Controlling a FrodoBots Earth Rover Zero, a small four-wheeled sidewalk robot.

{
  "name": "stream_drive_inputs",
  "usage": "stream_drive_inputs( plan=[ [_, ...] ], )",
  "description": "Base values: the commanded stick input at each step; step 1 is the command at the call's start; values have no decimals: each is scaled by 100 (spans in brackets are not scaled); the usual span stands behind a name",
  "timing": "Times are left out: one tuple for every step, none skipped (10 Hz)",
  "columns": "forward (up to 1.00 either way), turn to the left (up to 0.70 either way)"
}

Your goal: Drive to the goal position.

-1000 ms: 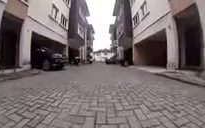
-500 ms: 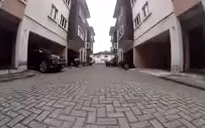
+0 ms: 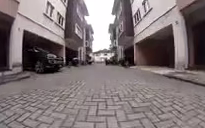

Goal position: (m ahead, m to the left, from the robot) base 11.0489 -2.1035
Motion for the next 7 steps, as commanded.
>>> stream_drive_inputs(
  plan=[
    [70, 0],
    [70, 0],
    [70, 0],
    [70, 0],
    [70, 0],
    [70, 0],
    [70, 0]
  ],
)
